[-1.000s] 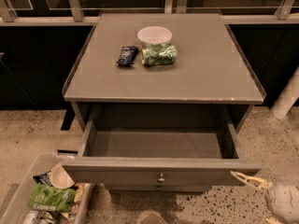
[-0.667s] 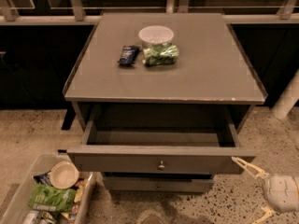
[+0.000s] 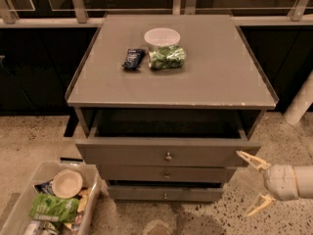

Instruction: Close top drawer

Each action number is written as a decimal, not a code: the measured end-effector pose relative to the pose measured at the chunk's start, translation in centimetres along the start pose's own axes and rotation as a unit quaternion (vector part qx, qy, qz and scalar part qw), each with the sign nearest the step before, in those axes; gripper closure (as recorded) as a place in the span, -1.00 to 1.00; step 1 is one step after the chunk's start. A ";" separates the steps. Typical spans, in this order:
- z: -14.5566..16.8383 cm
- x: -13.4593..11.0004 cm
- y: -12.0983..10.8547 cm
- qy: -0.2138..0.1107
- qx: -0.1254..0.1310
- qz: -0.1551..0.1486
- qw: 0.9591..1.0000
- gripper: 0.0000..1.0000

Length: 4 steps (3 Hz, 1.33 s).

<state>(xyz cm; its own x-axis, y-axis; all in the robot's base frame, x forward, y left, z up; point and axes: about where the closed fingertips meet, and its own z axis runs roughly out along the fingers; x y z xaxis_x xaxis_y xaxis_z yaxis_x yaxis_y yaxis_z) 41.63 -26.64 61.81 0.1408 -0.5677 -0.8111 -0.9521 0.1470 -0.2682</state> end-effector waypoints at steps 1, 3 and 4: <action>1.6 0.7 -3.7 0.029 0.004 0.023 0.999 -1.00; 3.1 0.5 -6.9 0.044 0.017 0.038 0.998 -1.00; 3.1 0.5 -6.8 0.044 0.017 0.038 0.998 -1.00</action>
Offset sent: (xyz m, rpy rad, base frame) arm 0.1927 0.0178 -0.0021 -0.1576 0.1247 -0.2377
